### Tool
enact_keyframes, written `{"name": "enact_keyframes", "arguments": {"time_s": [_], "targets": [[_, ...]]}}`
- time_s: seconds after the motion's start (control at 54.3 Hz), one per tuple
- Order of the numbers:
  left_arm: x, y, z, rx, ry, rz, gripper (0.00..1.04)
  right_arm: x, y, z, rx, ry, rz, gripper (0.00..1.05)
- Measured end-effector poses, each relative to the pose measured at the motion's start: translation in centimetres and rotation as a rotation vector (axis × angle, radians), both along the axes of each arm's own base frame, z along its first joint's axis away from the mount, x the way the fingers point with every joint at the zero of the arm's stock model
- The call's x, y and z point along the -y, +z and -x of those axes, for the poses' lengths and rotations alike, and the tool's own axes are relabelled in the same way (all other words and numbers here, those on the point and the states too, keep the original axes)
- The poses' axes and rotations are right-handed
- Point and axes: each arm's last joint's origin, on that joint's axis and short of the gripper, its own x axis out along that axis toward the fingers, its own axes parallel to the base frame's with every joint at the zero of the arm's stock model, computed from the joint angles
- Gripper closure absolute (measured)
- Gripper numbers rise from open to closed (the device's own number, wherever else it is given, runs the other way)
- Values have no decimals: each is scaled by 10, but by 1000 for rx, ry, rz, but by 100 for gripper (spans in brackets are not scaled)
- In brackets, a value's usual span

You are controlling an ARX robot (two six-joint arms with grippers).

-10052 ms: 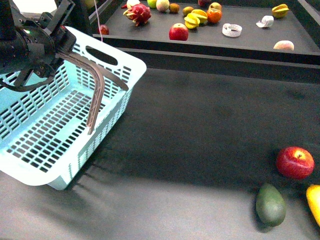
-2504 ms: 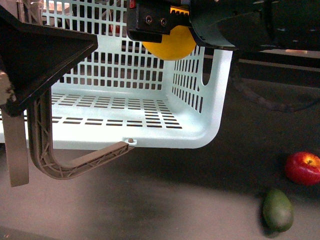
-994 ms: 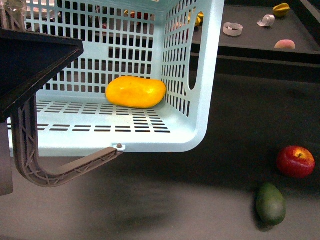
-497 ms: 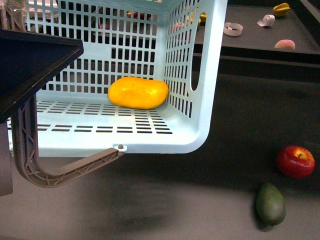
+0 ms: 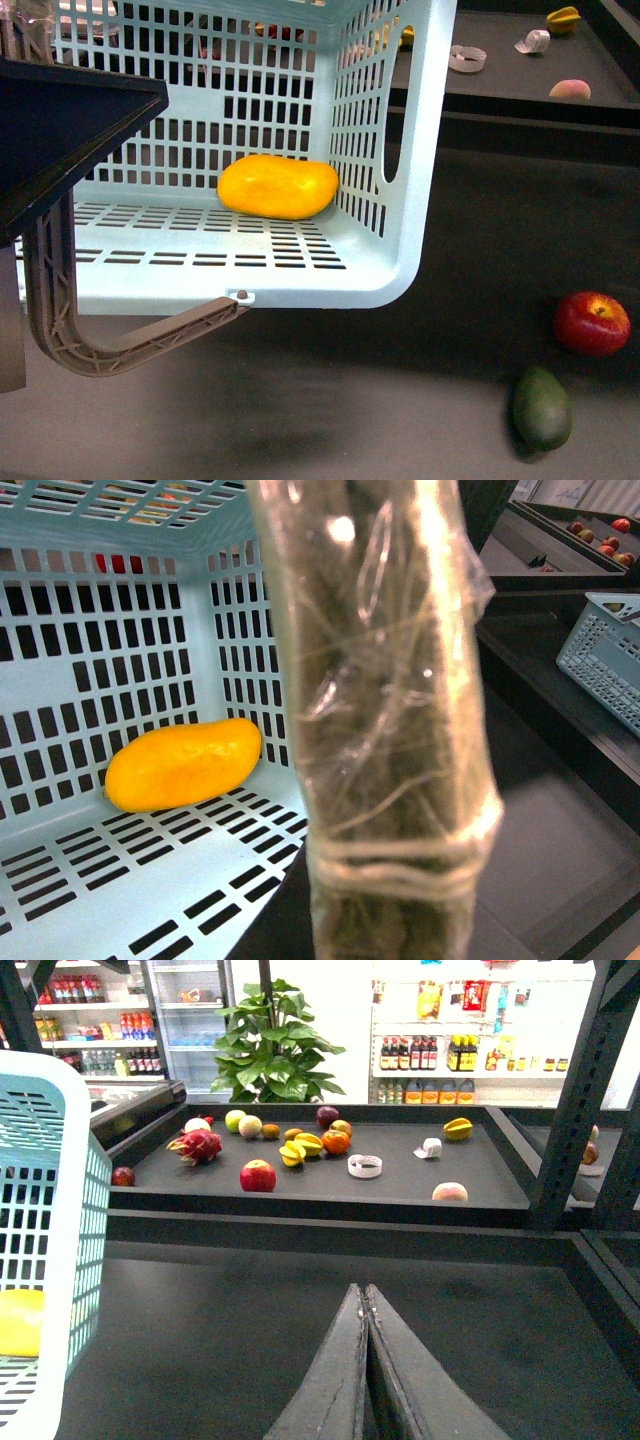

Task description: Pick mango with right arm and hold basket with left

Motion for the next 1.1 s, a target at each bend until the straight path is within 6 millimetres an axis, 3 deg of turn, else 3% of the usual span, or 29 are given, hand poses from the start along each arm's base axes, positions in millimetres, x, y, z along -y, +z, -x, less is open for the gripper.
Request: {"name": "enact_keyframes", "arguments": {"time_s": [0.497, 1.105], "targets": [[0, 0, 0, 0, 0, 0, 97, 0, -3, 16, -4, 1, 1, 103], [0, 0, 0, 0, 0, 0, 97, 0, -3, 16, -8, 0, 1, 103]]}}
